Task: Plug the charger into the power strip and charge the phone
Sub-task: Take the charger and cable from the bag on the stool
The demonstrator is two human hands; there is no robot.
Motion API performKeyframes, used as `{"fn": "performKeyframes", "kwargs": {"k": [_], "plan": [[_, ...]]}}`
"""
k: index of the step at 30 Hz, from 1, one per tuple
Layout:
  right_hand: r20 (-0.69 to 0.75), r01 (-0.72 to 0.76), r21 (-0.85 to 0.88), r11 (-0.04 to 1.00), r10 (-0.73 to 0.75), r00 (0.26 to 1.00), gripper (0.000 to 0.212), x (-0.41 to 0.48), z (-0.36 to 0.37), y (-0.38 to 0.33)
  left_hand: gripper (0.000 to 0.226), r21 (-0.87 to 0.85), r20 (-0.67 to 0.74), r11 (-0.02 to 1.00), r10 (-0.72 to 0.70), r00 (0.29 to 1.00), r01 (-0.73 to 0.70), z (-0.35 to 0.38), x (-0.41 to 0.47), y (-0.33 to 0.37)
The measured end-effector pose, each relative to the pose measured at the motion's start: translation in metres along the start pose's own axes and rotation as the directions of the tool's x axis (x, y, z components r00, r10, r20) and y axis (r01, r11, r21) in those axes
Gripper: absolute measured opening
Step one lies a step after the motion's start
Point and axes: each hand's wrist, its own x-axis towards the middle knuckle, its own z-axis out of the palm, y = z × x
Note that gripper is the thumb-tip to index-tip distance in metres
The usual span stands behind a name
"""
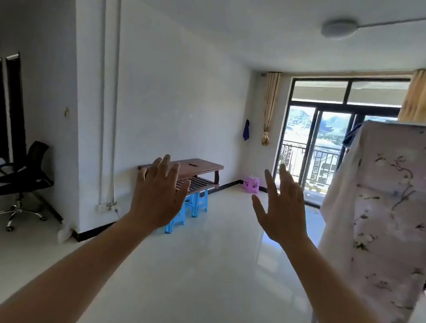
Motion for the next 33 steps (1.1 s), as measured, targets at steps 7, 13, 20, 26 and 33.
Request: {"fn": "performKeyframes", "kwargs": {"k": [7, 13, 20, 26, 33], "plan": [[0.042, -0.010, -0.005, 1.000, 0.011, 0.999, 0.068, 0.075, 0.130, 0.058, 0.064, -0.039, 0.074, 0.999, 0.009, 0.997, -0.006, 0.138, 0.123, 0.003], [0.017, -0.053, 0.025, 0.998, 0.053, 0.998, 0.069, 0.133, 0.268, 0.155, 0.071, -0.082, 0.137, 0.995, 0.065, 0.988, -0.055, 0.302, 0.212, 0.042], [0.101, -0.096, 0.072, 0.993, 0.088, 0.991, 0.068, 0.244, 0.430, 0.257, 0.081, 0.011, 0.262, 0.990, 0.135, 0.956, -0.142, 0.460, 0.335, 0.052], [0.185, -0.068, 0.070, 0.995, 0.054, 0.981, 0.072, 0.345, 0.584, 0.291, 0.071, 0.037, 0.205, 0.998, 0.051, 0.977, -0.060, 0.572, 0.439, 0.010], [0.280, 0.013, 0.011, 1.000, -0.015, 0.960, 0.072, 0.462, 0.778, 0.339, 0.074, 0.006, 0.248, 0.998, 0.053, 0.967, -0.056, 0.749, 0.570, -0.029]]}}
